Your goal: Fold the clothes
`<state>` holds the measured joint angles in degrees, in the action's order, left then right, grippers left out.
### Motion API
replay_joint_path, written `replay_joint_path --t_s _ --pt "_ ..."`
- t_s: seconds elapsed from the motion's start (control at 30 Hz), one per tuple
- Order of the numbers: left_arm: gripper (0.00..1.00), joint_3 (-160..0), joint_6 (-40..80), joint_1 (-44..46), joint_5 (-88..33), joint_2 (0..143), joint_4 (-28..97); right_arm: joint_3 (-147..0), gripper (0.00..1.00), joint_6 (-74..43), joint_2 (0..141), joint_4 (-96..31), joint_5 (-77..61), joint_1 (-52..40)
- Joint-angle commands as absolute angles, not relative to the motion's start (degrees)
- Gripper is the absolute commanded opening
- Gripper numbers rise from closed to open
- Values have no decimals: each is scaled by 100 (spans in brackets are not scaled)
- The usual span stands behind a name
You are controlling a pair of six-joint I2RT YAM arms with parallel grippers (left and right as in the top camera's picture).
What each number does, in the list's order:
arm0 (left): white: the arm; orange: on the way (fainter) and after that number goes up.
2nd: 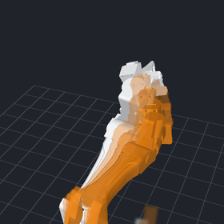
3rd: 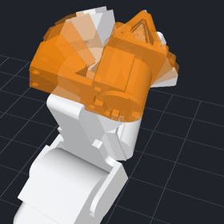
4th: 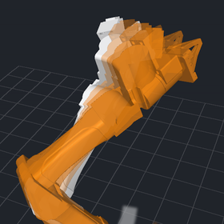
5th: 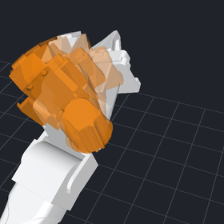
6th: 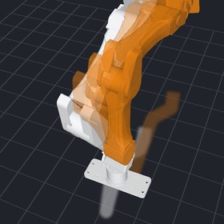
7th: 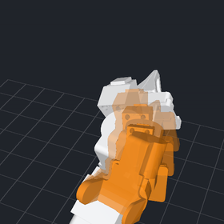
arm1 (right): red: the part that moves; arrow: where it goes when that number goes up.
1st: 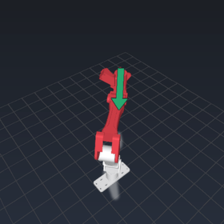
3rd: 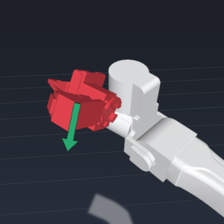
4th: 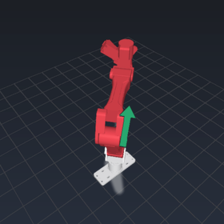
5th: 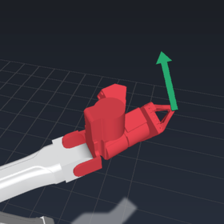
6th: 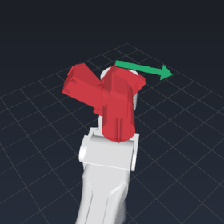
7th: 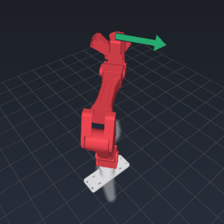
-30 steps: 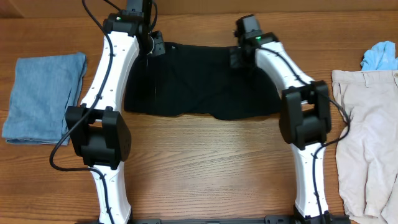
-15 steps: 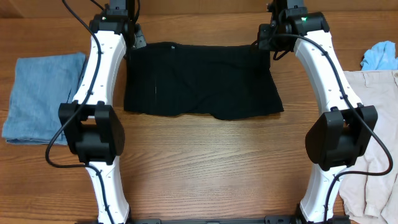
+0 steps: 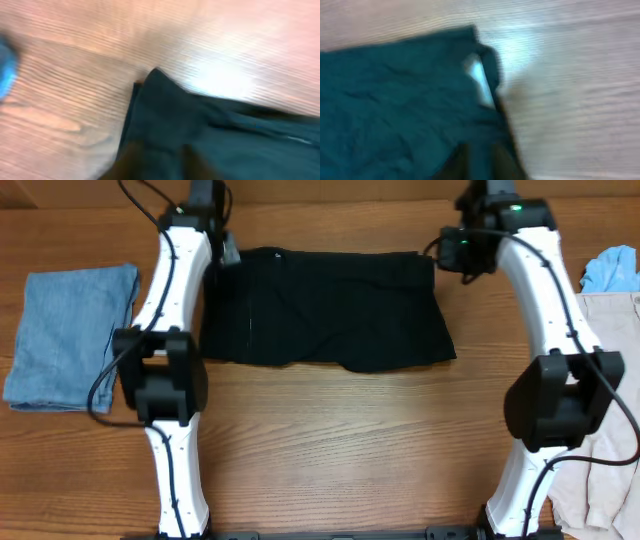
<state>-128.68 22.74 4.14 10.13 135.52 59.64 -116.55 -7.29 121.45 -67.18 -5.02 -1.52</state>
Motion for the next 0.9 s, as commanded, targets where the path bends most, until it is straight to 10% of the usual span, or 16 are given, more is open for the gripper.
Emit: replay_joint_path --t_s 0.0,0.1,0.2,0.87 --pt "58 -13216 2335 506 513 12451 6427 -11684 47 -115 11789 -7083 -1278 561" --pt "82 -13211 2311 338 -32 12411 7684 -11684 42 475 11789 -7373 -2543 963" --pt "79 -13146 2010 117 -569 12584 8348 -11662 4 475 11789 -7384 -2626 768" --pt "85 -9859 338 -449 -2838 12621 6766 -10683 4 757 11907 -6508 -3205 -1227"
